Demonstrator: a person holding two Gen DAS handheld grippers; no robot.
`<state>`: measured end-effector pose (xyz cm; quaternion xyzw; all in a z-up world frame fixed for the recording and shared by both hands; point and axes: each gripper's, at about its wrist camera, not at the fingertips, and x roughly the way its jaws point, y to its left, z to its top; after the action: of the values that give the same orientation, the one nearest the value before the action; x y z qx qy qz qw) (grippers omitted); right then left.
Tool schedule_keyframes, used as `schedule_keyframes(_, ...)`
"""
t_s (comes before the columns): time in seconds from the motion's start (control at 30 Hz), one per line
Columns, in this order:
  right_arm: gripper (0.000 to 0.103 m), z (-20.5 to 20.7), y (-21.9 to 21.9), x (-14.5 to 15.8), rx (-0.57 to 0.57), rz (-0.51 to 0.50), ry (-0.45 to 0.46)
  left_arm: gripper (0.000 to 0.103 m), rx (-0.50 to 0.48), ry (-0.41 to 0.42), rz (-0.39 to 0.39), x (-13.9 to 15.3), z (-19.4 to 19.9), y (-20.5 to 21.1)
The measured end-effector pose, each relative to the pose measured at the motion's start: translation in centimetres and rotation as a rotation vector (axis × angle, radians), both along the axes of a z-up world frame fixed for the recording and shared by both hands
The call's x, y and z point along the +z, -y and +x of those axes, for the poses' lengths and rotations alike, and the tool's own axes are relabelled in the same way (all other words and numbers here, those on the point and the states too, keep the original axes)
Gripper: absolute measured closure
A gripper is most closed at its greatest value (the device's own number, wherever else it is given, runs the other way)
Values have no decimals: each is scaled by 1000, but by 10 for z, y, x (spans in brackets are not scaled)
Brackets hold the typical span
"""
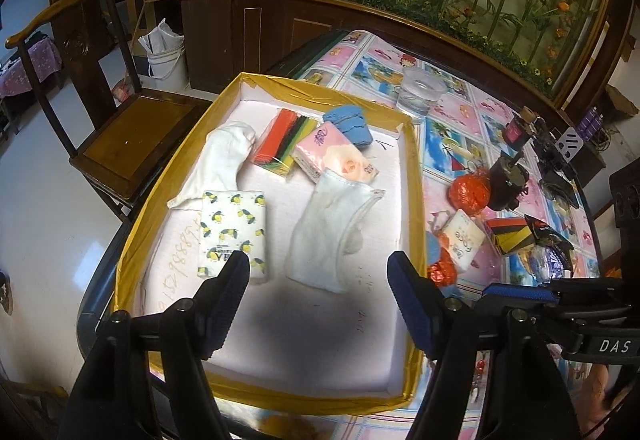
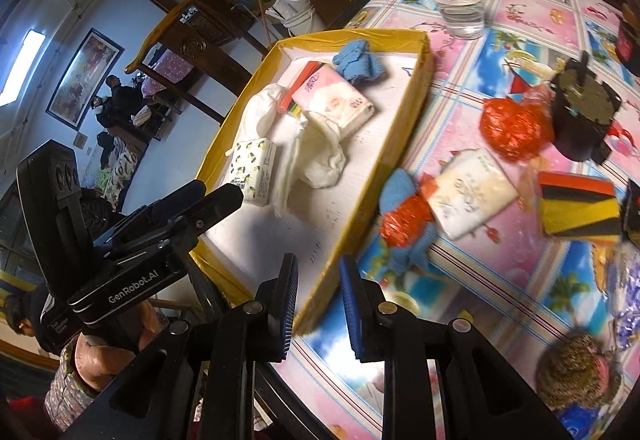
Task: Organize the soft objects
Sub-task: 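Move both open grippers back from the box to the pile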
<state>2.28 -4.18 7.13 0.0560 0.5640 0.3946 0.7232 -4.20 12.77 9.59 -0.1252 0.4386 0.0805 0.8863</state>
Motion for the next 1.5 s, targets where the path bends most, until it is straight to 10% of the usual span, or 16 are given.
schedule_keyframes(0.7,79,7,165,-10,-230,1,-48,31,-241,-72,-15,-19,8,151)
schedule_keyframes(1.5,80,6,303,9,-537,7,12,31,-296,-100,-42,-30,12,176)
